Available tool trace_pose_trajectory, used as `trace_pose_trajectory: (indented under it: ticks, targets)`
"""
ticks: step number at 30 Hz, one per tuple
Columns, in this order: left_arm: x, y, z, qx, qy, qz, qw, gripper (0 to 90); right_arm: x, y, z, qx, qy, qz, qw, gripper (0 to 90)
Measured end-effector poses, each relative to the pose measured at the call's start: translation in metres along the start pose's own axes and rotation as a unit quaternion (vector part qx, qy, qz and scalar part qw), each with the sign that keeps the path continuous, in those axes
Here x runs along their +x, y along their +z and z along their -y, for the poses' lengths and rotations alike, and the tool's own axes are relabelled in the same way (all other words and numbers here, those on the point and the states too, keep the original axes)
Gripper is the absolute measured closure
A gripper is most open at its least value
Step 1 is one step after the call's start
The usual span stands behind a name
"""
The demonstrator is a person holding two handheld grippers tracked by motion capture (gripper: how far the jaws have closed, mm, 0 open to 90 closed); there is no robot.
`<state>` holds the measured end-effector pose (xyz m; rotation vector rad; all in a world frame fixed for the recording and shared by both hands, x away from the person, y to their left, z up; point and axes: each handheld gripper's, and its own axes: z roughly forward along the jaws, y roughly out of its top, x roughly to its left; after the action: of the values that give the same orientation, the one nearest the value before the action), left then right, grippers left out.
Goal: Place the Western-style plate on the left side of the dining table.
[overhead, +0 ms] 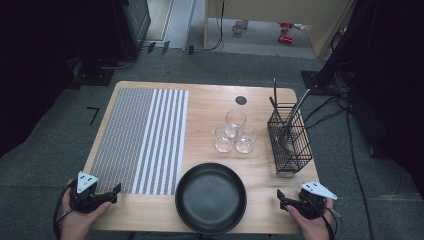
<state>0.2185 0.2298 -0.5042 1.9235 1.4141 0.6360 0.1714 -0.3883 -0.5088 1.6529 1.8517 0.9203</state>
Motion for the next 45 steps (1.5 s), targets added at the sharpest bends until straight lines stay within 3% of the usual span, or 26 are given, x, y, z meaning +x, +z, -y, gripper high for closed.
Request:
trace_pose_trajectory:
  ticks: [9, 31, 45]
  targets:
    - [-0.011, -0.003, -0.004, -0.005, 0.006, 0.010, 0.9999, 11.7, 0.014, -0.003, -0.004, -0.010, 0.001, 0.006, 0.9999, 12.4]
    - [-0.021, -0.009, -0.010, -0.022, -0.009, 0.025, 0.9994, 11.7, 0.042, -0.009, -0.011, -0.042, -0.008, -0.005, 0.9991, 21.3]
    - [-0.032, -0.011, -0.013, -0.028, -0.003, 0.035, 0.9990, 11.7, 0.053, -0.010, -0.015, -0.051, -0.011, -0.013, 0.9985, 25.5]
